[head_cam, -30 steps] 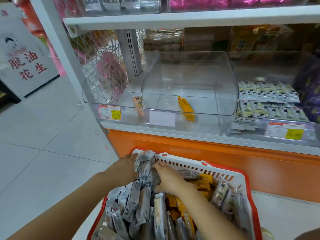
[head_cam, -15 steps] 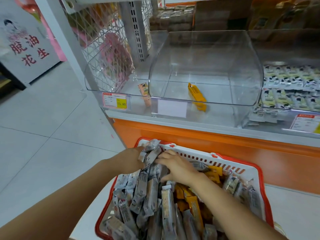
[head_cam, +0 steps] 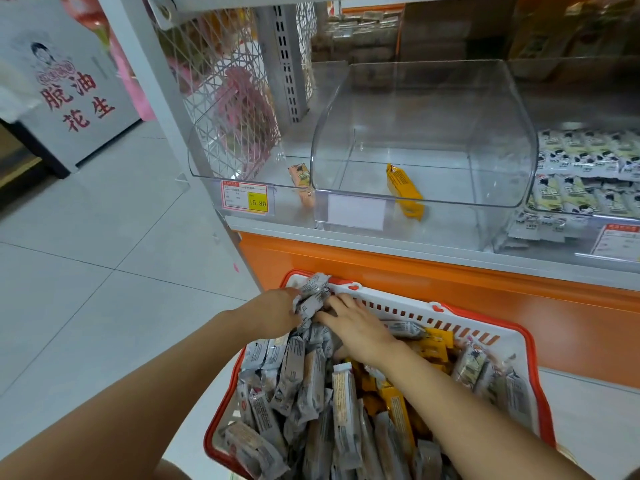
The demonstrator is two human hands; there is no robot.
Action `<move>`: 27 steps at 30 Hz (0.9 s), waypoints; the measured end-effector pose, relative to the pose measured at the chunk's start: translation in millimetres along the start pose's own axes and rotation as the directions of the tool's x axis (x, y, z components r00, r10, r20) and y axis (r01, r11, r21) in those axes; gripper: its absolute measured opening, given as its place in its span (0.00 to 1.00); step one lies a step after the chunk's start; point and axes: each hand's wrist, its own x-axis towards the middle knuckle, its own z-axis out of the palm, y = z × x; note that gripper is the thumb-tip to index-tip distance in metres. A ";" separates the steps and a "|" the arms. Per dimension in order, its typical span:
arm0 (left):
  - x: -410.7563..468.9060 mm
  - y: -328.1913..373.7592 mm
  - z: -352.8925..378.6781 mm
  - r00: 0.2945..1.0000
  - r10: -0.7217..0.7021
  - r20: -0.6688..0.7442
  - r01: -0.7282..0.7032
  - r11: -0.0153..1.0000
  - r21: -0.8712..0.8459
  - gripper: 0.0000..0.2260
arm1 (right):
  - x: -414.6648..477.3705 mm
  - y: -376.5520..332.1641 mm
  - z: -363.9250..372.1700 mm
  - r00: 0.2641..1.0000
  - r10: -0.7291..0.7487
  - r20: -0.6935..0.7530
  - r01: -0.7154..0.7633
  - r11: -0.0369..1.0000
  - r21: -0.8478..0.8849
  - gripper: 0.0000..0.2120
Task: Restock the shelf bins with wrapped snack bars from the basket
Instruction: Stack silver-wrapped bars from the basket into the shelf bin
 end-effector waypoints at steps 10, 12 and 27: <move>9.0 -26.1 -3.7 0.982 -0.191 -0.009 0.191 0.982 -0.015 0.14 | -3.2 17.6 8.7 0.990 -0.107 -0.094 0.113 0.992 0.058 0.34; 8.4 -27.0 -4.8 0.974 -0.225 0.022 0.226 0.974 -0.036 0.15 | -3.6 19.3 10.2 0.988 -0.107 -0.107 0.117 0.989 0.092 0.33; -6.3 -22.0 -9.1 0.973 -0.230 -0.021 0.221 0.955 -0.199 0.07 | -3.5 14.7 23.8 0.952 -0.199 -0.234 0.200 0.980 -0.019 0.38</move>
